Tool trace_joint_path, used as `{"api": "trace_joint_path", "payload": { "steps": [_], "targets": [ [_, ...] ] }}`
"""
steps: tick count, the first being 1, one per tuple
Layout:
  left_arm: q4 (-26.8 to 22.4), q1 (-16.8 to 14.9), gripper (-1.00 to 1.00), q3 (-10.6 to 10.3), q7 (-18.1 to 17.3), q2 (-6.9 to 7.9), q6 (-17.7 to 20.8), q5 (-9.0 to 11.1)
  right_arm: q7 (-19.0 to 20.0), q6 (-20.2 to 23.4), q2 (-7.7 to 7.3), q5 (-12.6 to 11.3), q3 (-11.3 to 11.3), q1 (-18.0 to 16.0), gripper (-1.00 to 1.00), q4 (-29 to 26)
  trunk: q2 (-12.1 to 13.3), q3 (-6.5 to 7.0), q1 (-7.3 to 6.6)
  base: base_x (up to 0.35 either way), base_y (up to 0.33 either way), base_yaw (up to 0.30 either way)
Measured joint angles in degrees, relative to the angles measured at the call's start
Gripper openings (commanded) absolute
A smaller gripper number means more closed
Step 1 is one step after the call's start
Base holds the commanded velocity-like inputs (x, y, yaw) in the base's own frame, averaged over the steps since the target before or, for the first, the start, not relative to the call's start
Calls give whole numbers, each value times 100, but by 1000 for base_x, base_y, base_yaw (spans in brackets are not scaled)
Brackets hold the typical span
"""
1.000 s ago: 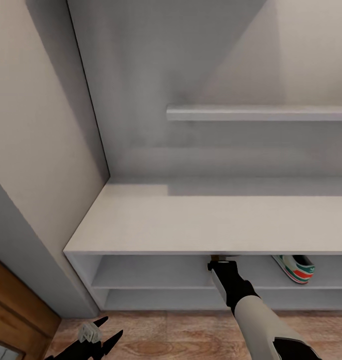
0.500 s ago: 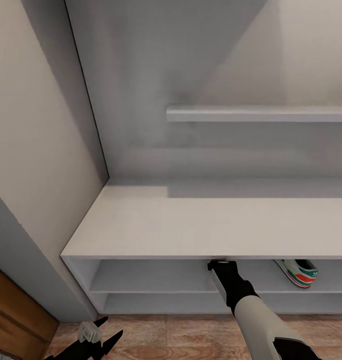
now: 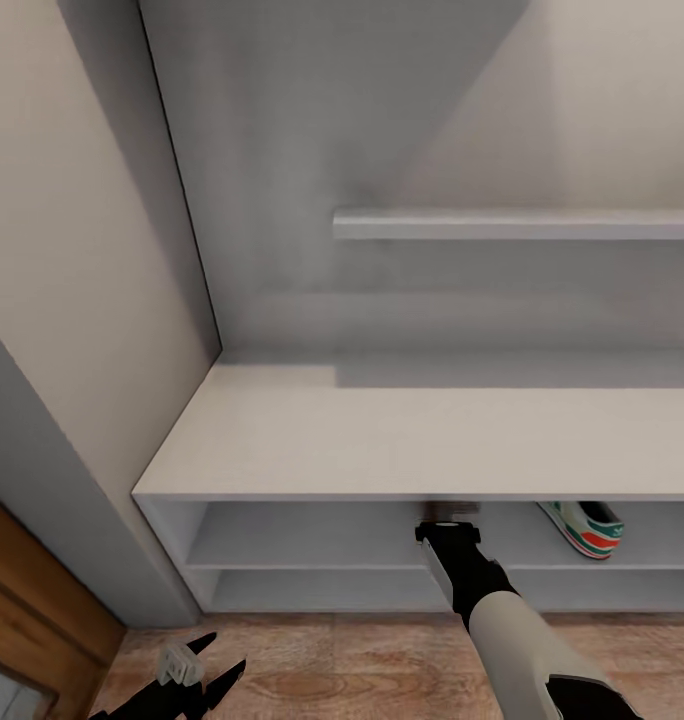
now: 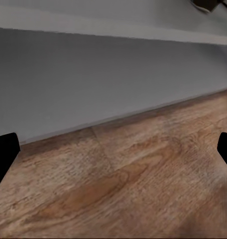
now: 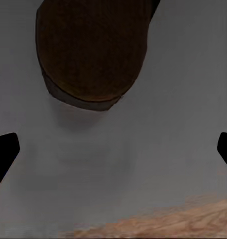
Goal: Pick up the two gym shoes and the two sandals from the corridor floor and place them onto the hallstand (shoe rack) in the corridor, making sure they are on the rack and not on the floor. Arrange them so the two gym shoes are next to each other and the two sandals are next to each other.
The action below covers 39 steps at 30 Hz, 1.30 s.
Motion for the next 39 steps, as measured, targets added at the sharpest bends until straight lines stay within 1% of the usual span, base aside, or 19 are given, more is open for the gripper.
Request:
{"api": "trace_joint_path", "payload": {
  "steps": [20,35,39],
  "targets": [
    [2,0,100,0,7,0,6,-6,-1,0,0,0,0,2,100,0,0,0,1,-331,-12,0],
    [1,0,100,5,15,8,14,-6,-2,1,-14,10,0,5,100,7,0,0,0,-299,-164,0],
    [3,0,100,36,18,9,15,-2,0,-9,-24,15,0,8,100,8,0,0,0,-287,-188,0]
  ]
}}
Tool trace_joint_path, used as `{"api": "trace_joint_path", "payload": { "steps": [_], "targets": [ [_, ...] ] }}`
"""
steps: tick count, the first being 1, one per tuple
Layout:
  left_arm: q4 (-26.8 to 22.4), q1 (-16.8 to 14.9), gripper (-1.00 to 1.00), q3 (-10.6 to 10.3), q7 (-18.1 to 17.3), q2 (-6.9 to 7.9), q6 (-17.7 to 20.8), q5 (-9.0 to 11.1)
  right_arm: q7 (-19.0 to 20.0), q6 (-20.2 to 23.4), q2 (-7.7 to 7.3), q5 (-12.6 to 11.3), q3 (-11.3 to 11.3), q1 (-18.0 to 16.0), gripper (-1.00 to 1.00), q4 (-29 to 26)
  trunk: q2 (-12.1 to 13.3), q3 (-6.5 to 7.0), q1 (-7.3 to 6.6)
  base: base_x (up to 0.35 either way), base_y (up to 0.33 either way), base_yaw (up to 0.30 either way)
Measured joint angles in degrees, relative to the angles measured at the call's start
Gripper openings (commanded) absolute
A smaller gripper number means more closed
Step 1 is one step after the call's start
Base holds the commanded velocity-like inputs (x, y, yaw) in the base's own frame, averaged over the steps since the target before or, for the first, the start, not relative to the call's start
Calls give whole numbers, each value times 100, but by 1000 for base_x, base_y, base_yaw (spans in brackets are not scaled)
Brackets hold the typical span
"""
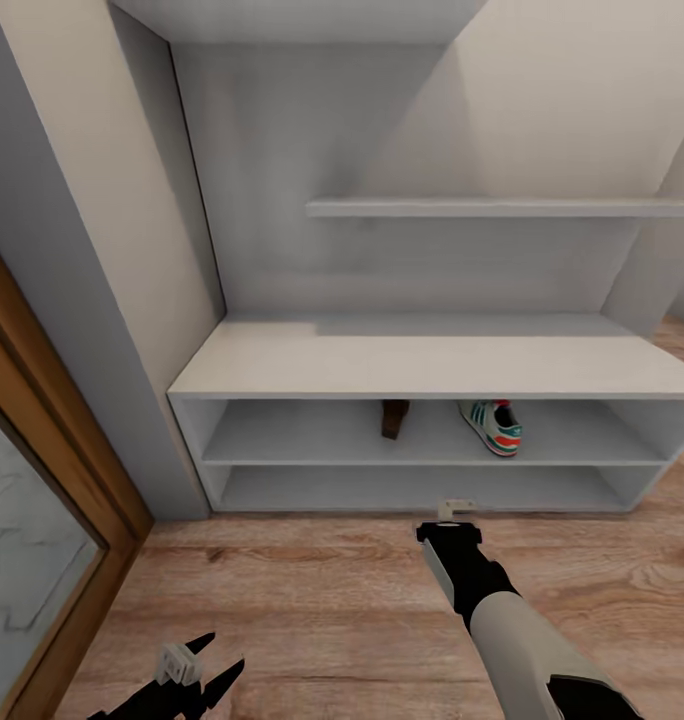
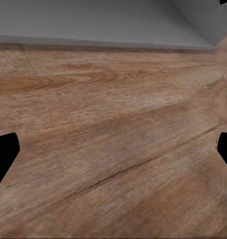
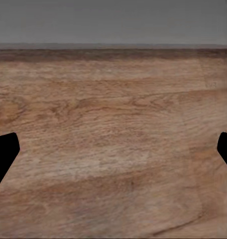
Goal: Pick up the two gym shoes and the two sandals from the corridor floor and place them onto the hallstand (shoe rack) in the corridor, making sure they are on the rack and not on the floor. Arrange them so the two gym shoes are next to each other and the two sandals are next to each other.
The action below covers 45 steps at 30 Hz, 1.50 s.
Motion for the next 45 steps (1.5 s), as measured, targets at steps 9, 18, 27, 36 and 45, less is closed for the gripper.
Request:
{"api": "trace_joint_path", "payload": {
  "steps": [9,18,27,36,45],
  "targets": [
    [-1,0,100,19,430,-6,-5,-3,14,-853,-96,9,-4,129,100,107,0,0,-1,-254,-153,0],
    [47,6,100,16,1087,-15,-70,21,51,-2906,-787,19,15,410,100,1681,0,0,-3,-49,-26,0],
    [285,14,100,48,1558,-4,-104,52,220,-3952,-1208,22,23,719,100,2453,0,0,-3,-3,-2,0],
    [585,24,100,94,2546,9,-492,107,858,-4980,-1437,31,27,1437,100,2547,0,0,-3,0,0,0],
    [789,29,100,167,3101,8,-807,127,931,-5325,-1463,40,38,1608,100,2551,0,0,-3,0,0,0]
  ]
}}
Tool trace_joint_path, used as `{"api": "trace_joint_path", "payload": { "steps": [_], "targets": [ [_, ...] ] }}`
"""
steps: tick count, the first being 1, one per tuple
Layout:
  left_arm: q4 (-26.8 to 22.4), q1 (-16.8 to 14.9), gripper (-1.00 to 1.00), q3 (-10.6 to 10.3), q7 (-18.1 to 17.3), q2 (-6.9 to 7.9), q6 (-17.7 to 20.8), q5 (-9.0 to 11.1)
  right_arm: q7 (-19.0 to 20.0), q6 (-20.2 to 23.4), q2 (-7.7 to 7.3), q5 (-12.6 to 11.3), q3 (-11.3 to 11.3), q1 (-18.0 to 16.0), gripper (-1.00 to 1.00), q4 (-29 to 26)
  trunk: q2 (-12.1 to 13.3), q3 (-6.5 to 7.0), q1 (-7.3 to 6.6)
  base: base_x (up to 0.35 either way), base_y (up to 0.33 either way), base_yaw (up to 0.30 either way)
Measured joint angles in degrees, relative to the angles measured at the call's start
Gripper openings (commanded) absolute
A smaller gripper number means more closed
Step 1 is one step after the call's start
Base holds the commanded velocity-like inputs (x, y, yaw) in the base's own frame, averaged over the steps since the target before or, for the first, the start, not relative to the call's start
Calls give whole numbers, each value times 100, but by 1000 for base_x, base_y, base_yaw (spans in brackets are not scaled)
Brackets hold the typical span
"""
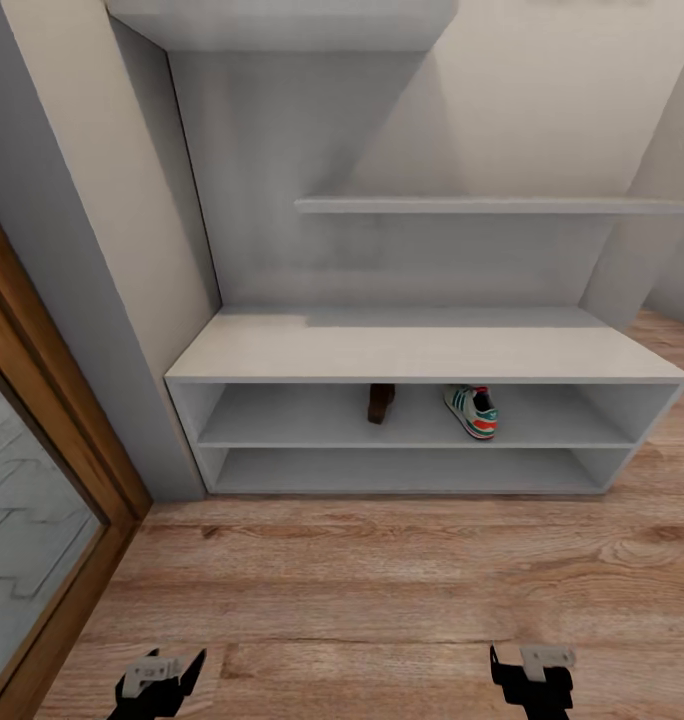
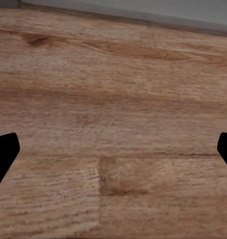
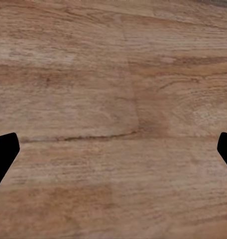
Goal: Pick up the two gym shoes and the two sandals from the corridor floor and place them onto the hallstand (shoe rack) in the corridor, making sure they are on the rack and not on the floor. Arrange them so the two gym shoes are next to each other and the two sandals are next to each other.
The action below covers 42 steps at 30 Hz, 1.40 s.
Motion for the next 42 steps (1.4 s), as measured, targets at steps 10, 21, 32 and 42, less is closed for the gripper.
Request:
{"api": "trace_joint_path", "payload": {
  "steps": [10,21,32,42],
  "targets": [
    [34,3,100,7,300,12,-34,-1,-17,-26,33,-19,-2,16,100,-1,0,0,0,0,0,0],
    [44,6,100,-1,388,-2,-38,-10,-44,-27,65,-26,-4,32,100,0,0,0,0,0,0,0],
    [41,6,100,-1,386,-10,-38,-10,-46,-27,60,-40,-19,58,100,-1,0,0,0,0,0,-208],
    [36,6,100,-1,385,-3,-38,-10,-53,-27,54,-47,-21,82,100,-8,0,0,0,0,0,-266]
  ]
}}
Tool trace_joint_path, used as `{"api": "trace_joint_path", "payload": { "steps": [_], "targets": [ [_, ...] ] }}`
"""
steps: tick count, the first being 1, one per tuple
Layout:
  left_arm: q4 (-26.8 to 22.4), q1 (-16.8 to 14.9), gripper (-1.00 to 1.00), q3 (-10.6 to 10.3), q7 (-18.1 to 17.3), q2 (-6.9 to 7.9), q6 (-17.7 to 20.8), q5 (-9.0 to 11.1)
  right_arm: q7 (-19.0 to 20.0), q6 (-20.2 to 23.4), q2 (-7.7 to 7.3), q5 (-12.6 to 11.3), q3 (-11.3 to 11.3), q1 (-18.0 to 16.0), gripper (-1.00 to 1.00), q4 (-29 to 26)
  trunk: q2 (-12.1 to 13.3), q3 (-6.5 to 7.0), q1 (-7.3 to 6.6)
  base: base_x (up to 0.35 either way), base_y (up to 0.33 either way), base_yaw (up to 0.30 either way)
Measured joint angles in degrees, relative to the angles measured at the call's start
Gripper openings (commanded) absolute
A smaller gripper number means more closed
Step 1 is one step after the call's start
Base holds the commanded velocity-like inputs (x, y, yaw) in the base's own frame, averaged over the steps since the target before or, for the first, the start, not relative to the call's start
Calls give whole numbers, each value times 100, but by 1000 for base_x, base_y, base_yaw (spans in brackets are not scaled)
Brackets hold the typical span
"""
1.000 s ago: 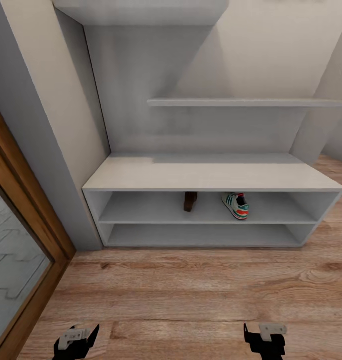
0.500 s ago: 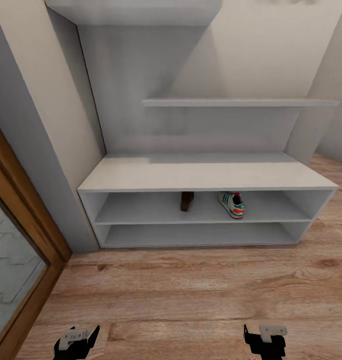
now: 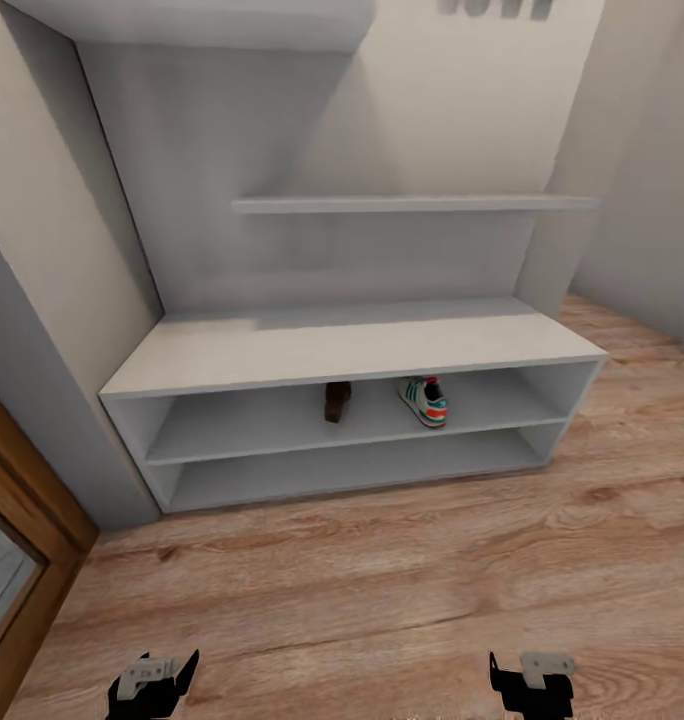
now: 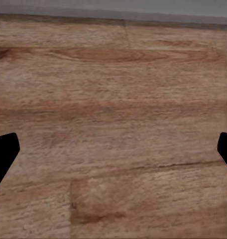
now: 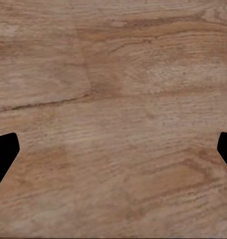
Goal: Pick up the two gym shoes and the two sandals from the corridor floor and place them onto the hallstand (shoe rack) in the corridor, making sure they are on the rack and not on the floor. Arrange them so the two gym shoes are next to each other and the two sandals are next to each other.
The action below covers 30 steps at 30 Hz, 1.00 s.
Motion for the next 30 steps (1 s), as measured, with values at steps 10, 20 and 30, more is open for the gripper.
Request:
{"api": "trace_joint_path", "payload": {
  "steps": [10,20,30],
  "targets": [
    [2,0,100,0,0,-2,0,-8,-1,-3,-4,-19,-8,6,100,-1,0,0,0,0,0,-269],
    [3,0,100,0,0,-7,0,-9,1,-1,-18,-399,-10,6,100,2,0,0,0,0,0,-269],
    [3,0,100,0,0,-4,0,-8,7,1,-20,-624,-4,6,100,7,9,154,-18,0,0,-269]
  ]
}}
